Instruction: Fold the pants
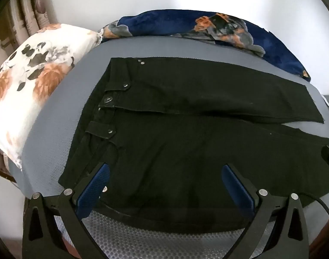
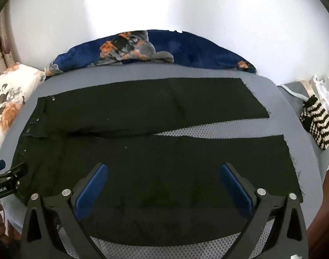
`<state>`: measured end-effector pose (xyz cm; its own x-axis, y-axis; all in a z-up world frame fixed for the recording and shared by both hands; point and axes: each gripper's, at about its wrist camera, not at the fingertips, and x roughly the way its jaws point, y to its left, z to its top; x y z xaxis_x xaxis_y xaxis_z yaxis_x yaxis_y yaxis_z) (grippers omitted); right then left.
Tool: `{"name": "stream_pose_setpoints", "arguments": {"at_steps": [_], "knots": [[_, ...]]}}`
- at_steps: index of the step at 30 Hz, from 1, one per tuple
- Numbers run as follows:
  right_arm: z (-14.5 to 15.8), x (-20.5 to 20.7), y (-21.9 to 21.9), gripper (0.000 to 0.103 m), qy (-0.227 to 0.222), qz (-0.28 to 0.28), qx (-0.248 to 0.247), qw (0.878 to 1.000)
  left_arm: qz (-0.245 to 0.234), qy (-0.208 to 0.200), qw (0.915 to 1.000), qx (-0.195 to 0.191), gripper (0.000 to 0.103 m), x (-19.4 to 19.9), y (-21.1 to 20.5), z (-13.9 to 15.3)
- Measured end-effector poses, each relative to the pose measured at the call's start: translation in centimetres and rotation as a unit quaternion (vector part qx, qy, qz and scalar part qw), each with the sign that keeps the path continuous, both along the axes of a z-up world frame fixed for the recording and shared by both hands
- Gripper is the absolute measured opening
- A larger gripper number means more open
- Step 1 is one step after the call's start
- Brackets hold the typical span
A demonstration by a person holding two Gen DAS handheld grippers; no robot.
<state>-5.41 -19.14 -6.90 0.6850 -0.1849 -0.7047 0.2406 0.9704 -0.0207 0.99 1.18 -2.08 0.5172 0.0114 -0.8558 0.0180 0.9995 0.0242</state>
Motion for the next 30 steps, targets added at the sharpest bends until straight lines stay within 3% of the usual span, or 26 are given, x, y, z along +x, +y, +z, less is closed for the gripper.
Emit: {"name": "stream_pose_setpoints", "arguments": {"at_steps": [9,30], "knots": [[0.0,0.0,-0.9,0.103,-0.004,-0.03,0.002,1.0,-0.003,-0.004,0.9999,0.009,0.103,0.5,0.0,-0.3],[0.1,-2.0,-1.4,0.103,-0.036,-0.043,-0.002,0.998,-0.007,-0.044,0.9987,0.027,0.103,-0.2,0.1,0.4]]}}
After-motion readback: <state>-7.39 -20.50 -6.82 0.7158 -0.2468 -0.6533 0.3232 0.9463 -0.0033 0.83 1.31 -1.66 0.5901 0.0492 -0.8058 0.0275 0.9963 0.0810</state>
